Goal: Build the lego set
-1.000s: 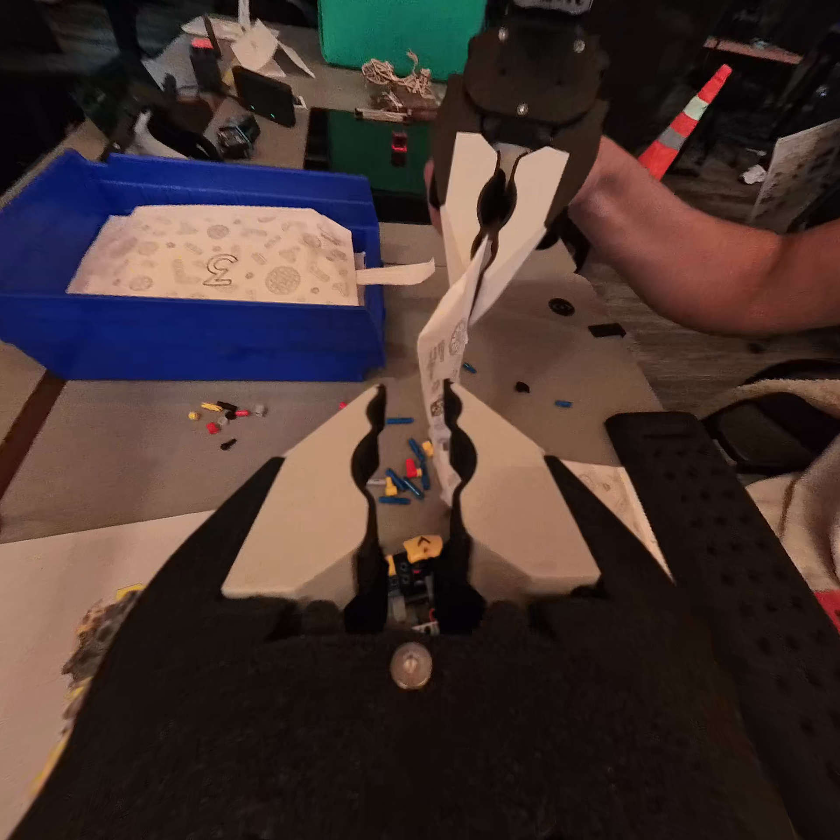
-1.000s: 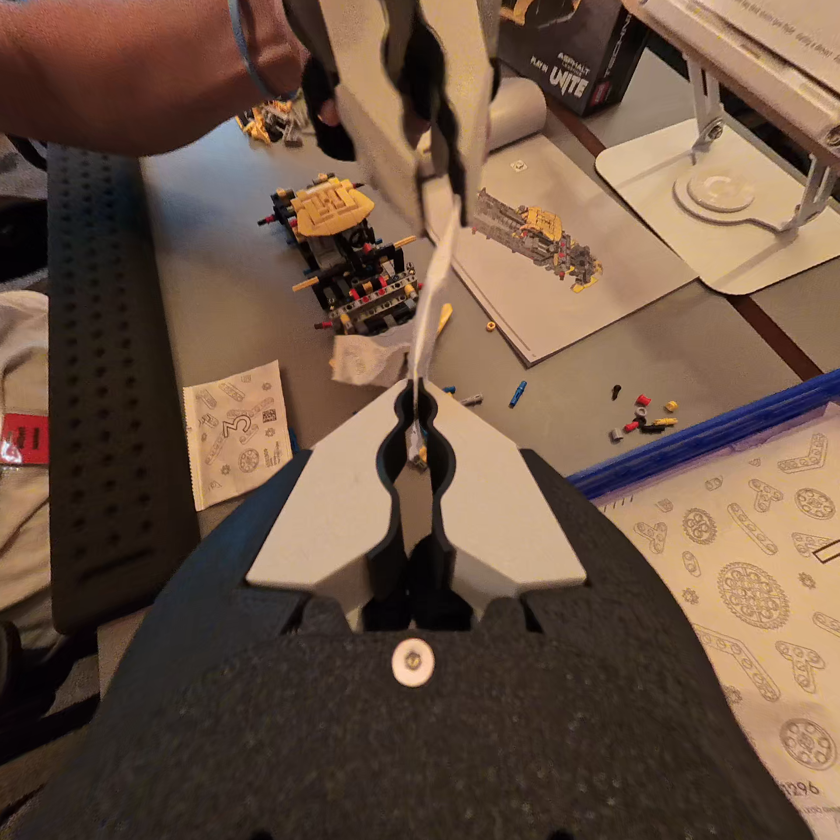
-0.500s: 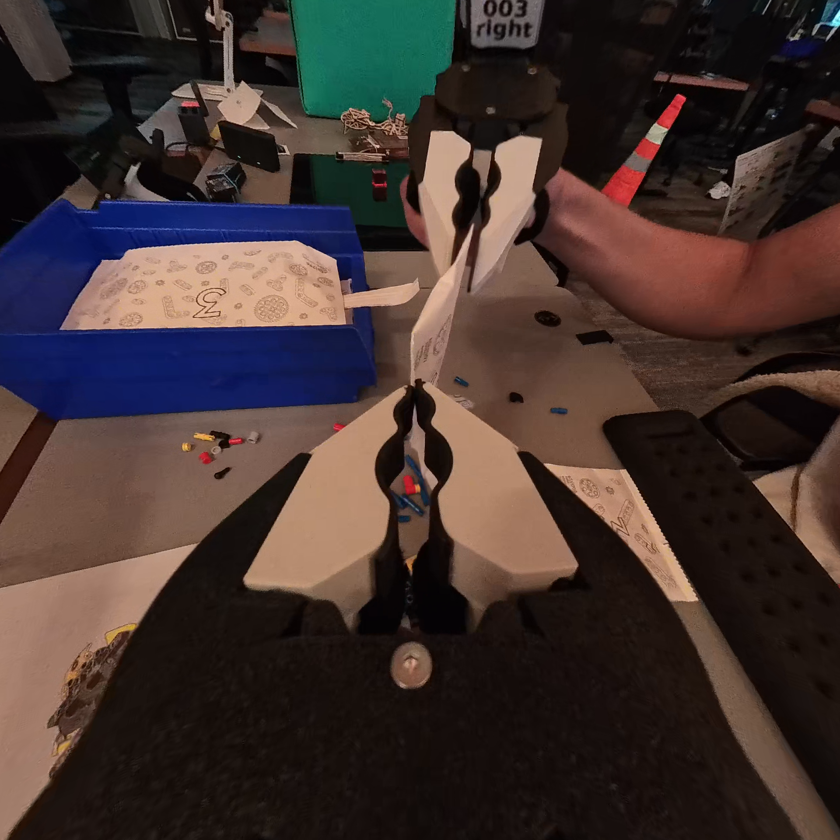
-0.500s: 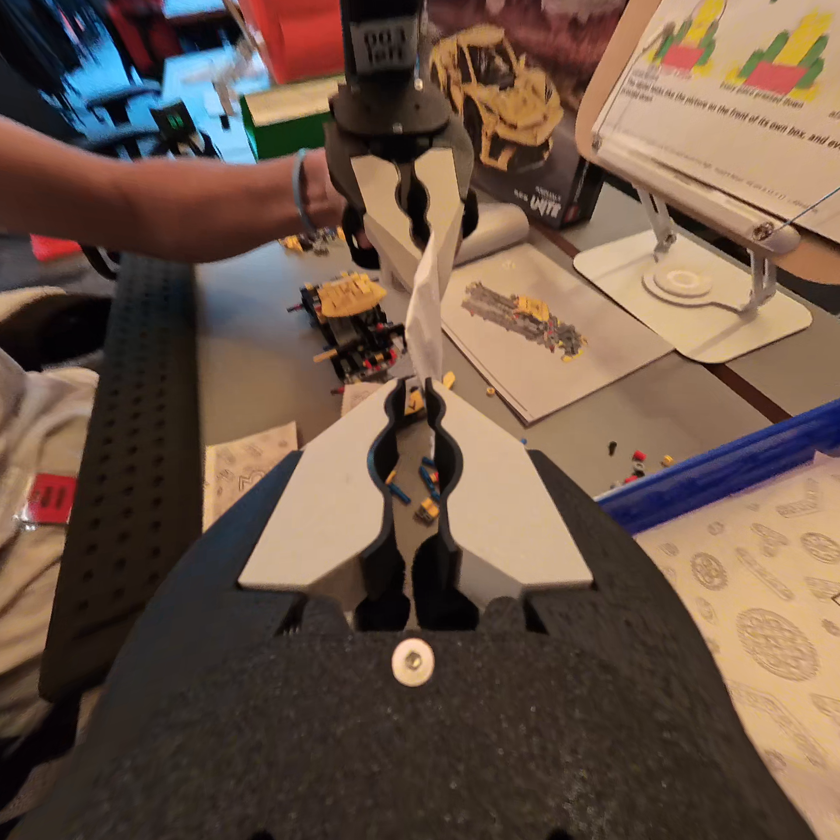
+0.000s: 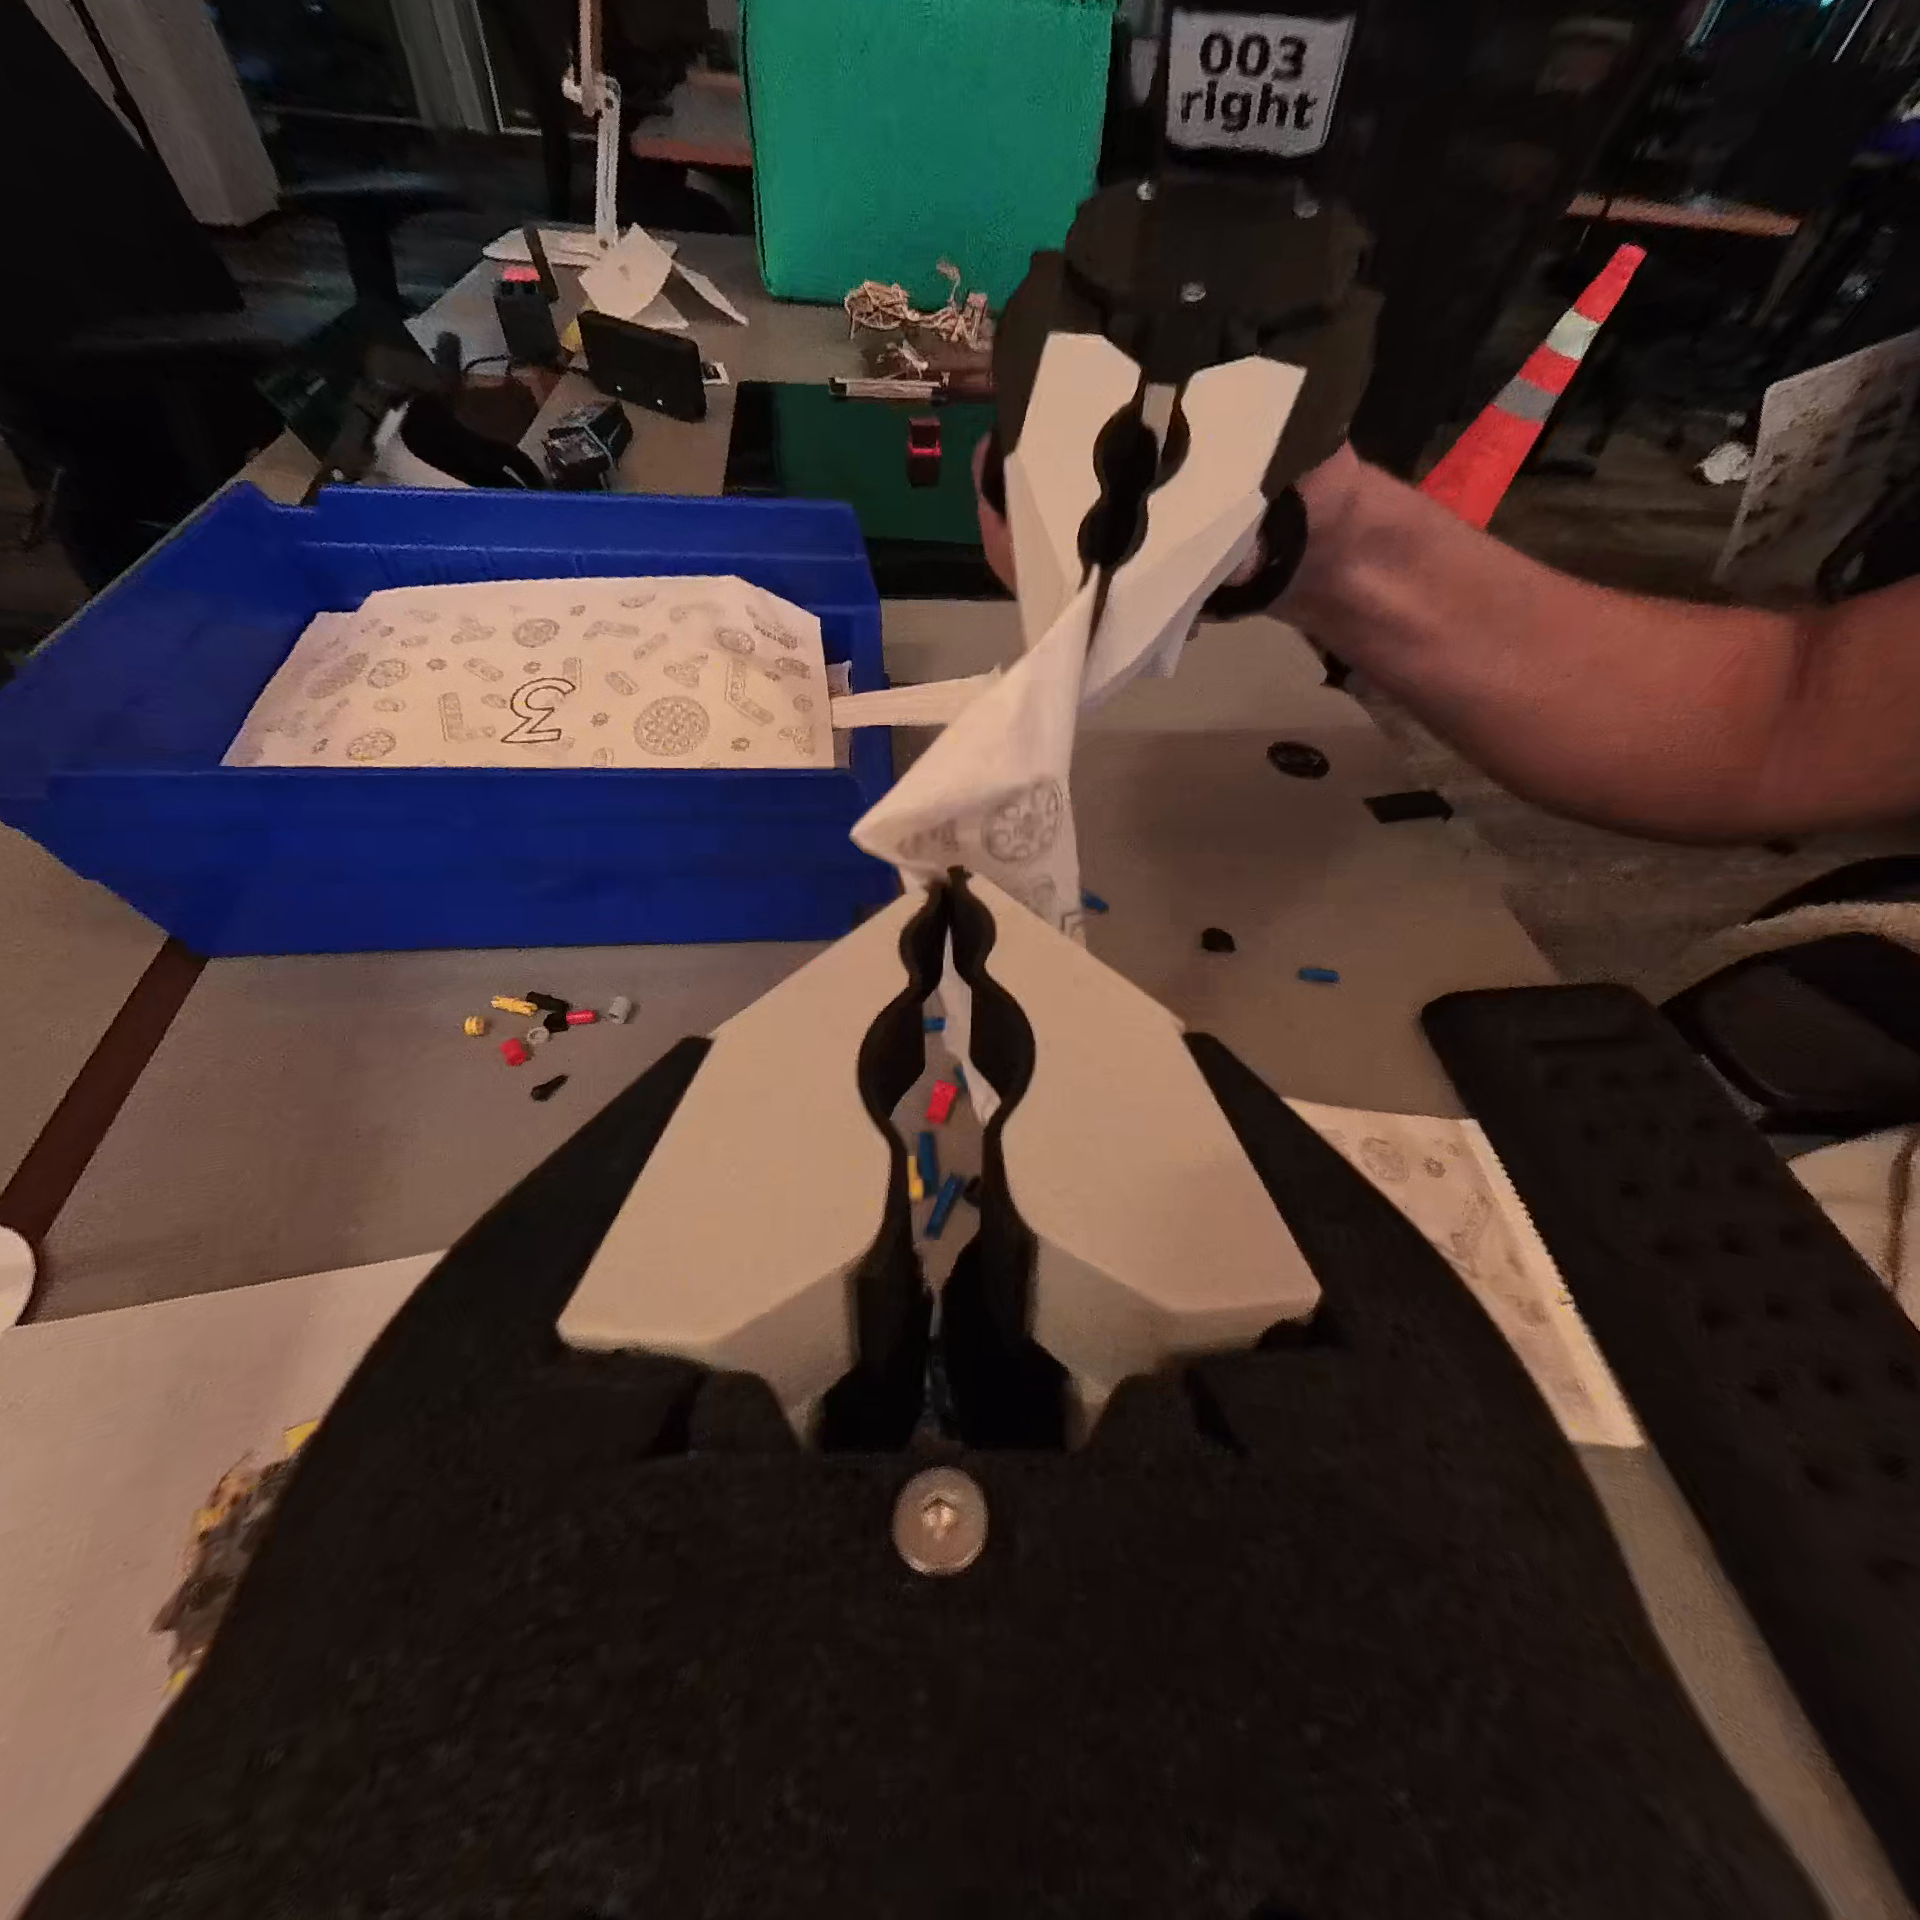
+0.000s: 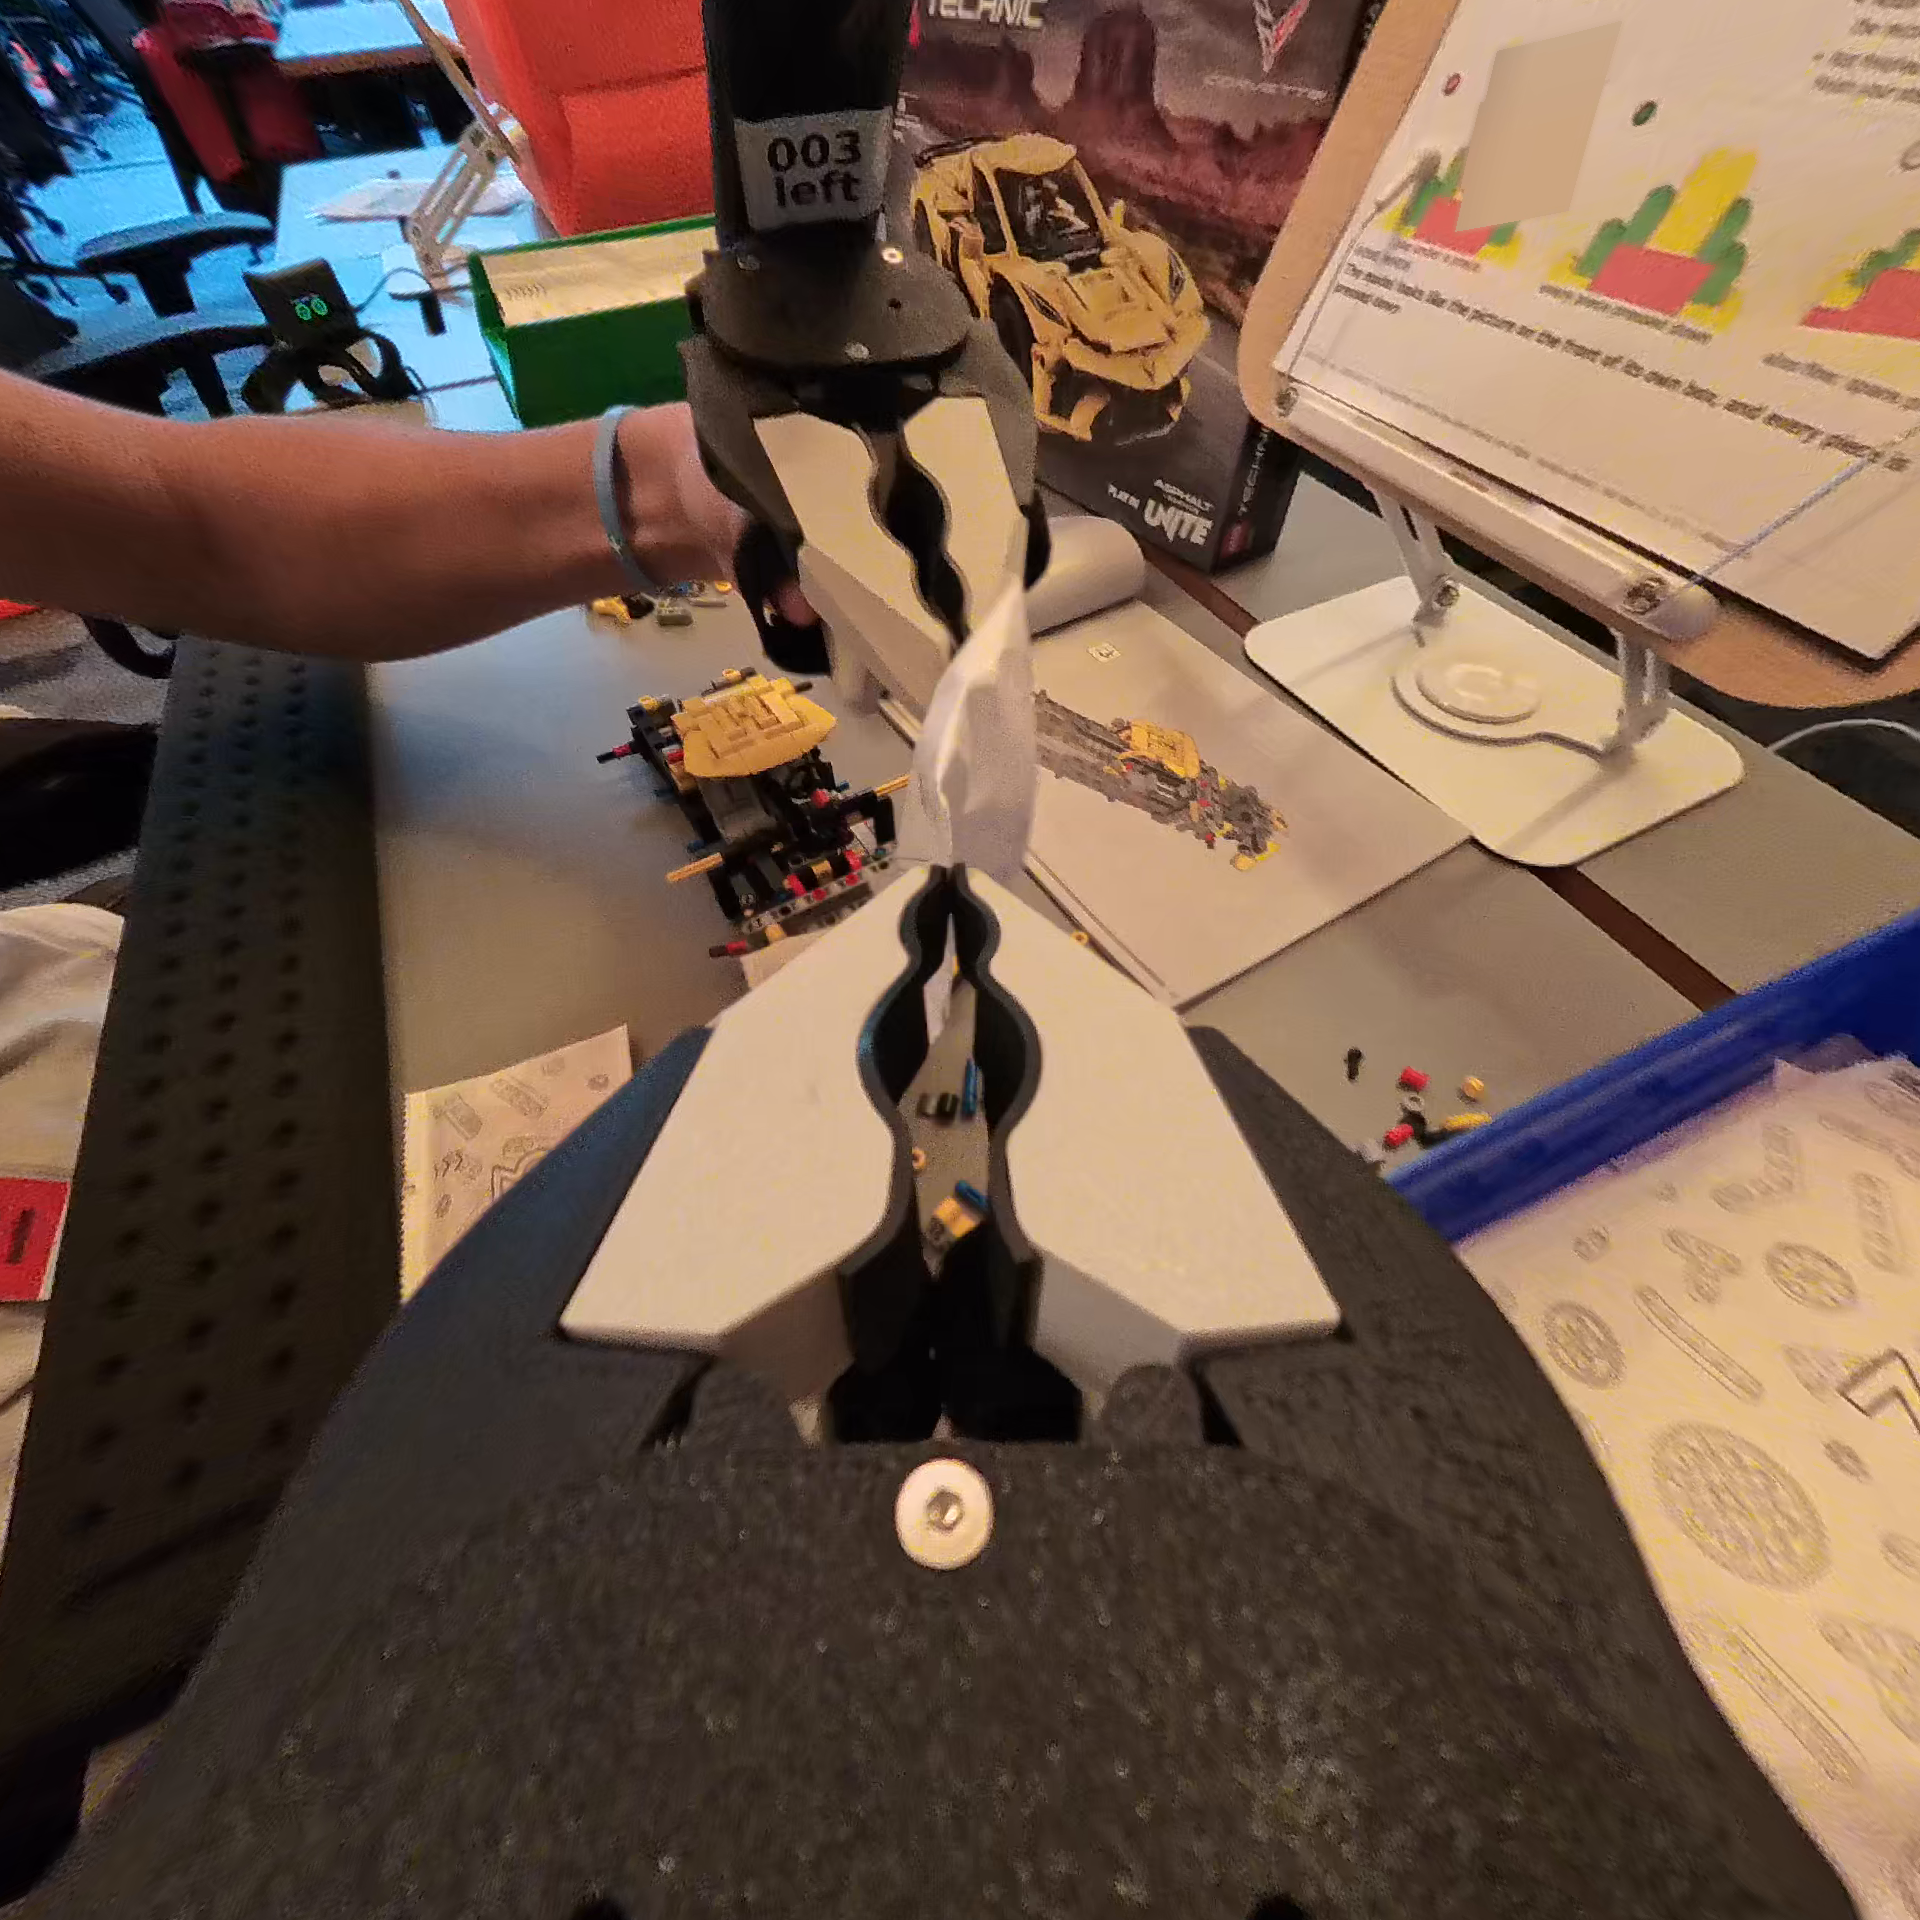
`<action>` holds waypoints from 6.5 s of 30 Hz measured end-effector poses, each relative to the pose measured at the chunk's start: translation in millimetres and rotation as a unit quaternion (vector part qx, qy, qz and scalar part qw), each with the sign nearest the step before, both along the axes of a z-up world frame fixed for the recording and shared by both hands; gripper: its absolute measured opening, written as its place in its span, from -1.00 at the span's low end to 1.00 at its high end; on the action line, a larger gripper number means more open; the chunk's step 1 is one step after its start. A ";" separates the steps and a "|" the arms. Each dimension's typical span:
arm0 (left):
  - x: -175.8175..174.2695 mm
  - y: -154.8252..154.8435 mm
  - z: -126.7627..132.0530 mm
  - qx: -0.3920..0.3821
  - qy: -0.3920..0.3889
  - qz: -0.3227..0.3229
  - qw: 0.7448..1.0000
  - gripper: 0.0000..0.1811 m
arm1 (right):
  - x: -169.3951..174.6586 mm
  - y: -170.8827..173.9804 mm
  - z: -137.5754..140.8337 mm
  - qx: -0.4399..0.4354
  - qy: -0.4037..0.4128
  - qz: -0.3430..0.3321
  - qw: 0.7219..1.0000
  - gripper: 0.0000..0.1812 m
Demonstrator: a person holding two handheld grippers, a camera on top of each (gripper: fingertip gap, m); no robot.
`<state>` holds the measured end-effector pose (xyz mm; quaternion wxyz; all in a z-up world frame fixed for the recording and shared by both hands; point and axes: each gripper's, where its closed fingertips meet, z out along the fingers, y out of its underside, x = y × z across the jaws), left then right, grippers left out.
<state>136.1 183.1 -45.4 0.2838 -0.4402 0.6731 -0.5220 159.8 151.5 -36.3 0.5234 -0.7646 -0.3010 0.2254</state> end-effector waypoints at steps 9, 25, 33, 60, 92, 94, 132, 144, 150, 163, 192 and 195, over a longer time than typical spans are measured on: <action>1.6 2.8 -8.2 0.000 0.034 0.007 0.999 -1.00 | 19.5 13.7 -7.6 -0.007 0.034 -0.049 0.998 -1.00; -3.9 15.0 32.6 -0.214 0.050 0.044 0.975 -1.00 | 31.6 23.4 14.7 0.047 0.027 -0.131 0.990 -0.65; -25.6 11.8 51.8 -0.363 0.043 -0.006 0.931 -1.00 | 4.2 7.3 37.9 0.140 -0.119 -0.194 0.964 -0.12; -16.0 7.1 36.3 -0.432 0.099 0.048 0.895 -1.00 | -3.7 23.3 43.1 0.190 -0.202 -0.225 0.934 -1.00; -41.9 -41.0 32.8 -0.038 0.069 -0.020 0.997 -1.00 | -50.6 -3.7 44.7 -0.011 0.225 0.030 0.974 -0.87; -42.0 -41.7 30.3 -0.024 0.076 -0.021 0.997 -1.00 | -54.2 -5.2 40.5 -0.005 0.204 0.038 0.978 -1.00; -40.8 -40.4 42.7 -0.039 -0.005 -0.020 0.999 -1.00 | -48.5 -26.5 25.9 -0.043 0.267 0.091 0.958 -1.00; -47.0 -39.7 36.0 -0.033 -0.003 -0.018 0.999 -1.00 | -45.5 -34.6 -4.0 -0.039 0.251 0.060 0.965 -0.71; -47.7 -66.0 36.9 0.048 -0.021 -0.026 0.998 -1.00 | -51.0 -40.5 20.1 0.033 0.162 0.051 0.985 -1.00; -40.5 -61.7 36.5 0.050 -0.039 -0.002 0.998 -0.84 | -61.1 -43.3 21.3 0.047 0.032 0.032 0.998 -1.00; -46.9 -82.9 43.9 -0.017 -0.063 -0.064 0.996 -1.00 | -65.4 -50.5 24.3 0.029 0.064 0.067 0.995 -1.00; -46.4 -83.5 45.7 -0.047 -0.055 -0.065 0.995 -1.00 | -65.0 -49.6 25.7 0.028 0.077 0.066 0.994 -1.00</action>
